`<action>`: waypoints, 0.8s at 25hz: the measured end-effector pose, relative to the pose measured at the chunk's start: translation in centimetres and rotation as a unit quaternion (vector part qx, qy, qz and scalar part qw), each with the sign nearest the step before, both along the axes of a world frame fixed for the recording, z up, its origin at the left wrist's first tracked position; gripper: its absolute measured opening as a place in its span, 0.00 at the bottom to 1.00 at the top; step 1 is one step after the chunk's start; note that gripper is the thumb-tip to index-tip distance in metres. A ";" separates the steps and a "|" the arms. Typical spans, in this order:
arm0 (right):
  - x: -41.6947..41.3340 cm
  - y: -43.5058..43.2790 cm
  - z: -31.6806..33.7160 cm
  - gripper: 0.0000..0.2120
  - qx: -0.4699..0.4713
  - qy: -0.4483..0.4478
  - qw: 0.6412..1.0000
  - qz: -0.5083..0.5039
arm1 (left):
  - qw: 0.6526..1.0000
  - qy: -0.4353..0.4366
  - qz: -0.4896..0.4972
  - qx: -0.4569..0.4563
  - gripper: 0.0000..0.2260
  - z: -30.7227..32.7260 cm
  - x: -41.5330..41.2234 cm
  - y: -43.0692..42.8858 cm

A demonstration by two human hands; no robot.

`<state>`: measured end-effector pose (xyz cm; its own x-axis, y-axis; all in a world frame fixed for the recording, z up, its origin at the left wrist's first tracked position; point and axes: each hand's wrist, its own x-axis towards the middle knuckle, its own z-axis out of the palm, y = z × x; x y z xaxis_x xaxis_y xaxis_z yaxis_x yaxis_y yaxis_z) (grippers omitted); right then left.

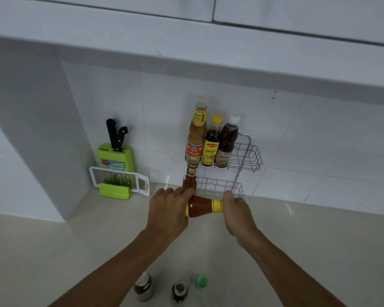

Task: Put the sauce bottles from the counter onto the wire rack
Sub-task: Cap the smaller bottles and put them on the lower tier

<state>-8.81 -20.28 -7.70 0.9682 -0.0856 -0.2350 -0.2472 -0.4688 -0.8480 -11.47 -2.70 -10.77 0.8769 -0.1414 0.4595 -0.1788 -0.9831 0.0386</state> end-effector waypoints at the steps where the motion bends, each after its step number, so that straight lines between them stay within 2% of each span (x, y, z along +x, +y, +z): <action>1: 0.3 -0.2 -0.3 0.21 0.024 0.034 0.999 -0.007 | 1.000 -0.022 0.007 0.012 0.24 -0.1 -0.3 -0.5; 3: 0.7 -0.8 -0.6 0.23 0.048 0.040 0.998 0.012 | 0.999 0.030 0.016 -0.035 0.25 -0.4 -0.2 -0.8; 4: 0.7 -1.0 -0.7 0.24 0.063 0.025 0.997 0.033 | 0.990 0.096 0.024 -0.103 0.25 -0.3 0.1 -0.6; 6: 0.3 -0.7 -1.3 0.21 0.095 -0.018 0.991 0.091 | 0.940 0.221 0.025 -0.259 0.27 -0.4 0.9 -0.8; 7: 0.0 -0.5 -1.8 0.19 0.119 -0.032 0.985 0.119 | 0.919 0.251 0.016 -0.304 0.28 -0.6 1.3 -1.0; 10: 0.4 -0.6 -3.2 0.16 0.140 -0.089 0.978 0.125 | 0.896 0.278 -0.047 -0.344 0.28 -1.3 2.6 -1.5; 12: 1.6 -1.0 -3.5 0.09 0.101 -0.141 0.980 0.100 | 0.854 0.319 -0.090 -0.401 0.35 -2.0 3.8 -0.7; 14: 3.1 -1.3 -4.0 0.07 0.046 -0.182 0.980 0.062 | 0.825 0.360 -0.079 -0.429 0.43 -2.8 5.3 0.6; 16: 5.1 -1.1 -5.0 0.06 0.000 -0.213 0.977 0.033 | 0.809 0.381 -0.030 -0.447 0.40 -4.3 7.3 1.5; 18: 7.3 -0.7 -6.0 0.08 -0.004 -0.225 0.974 0.024 | 0.793 0.397 0.027 -0.462 0.32 -6.0 9.0 2.3; 20: 9.4 -0.3 -6.9 0.10 0.001 -0.227 0.973 0.036 | 0.768 0.415 0.069 -0.483 0.30 -7.3 10.4 2.7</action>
<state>0.61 -20.54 -14.56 0.9759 -0.0131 0.2180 0.1866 -0.4689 -0.8633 -1.11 -0.01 -18.11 0.9004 0.0356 -0.4337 0.4054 -0.4307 0.8063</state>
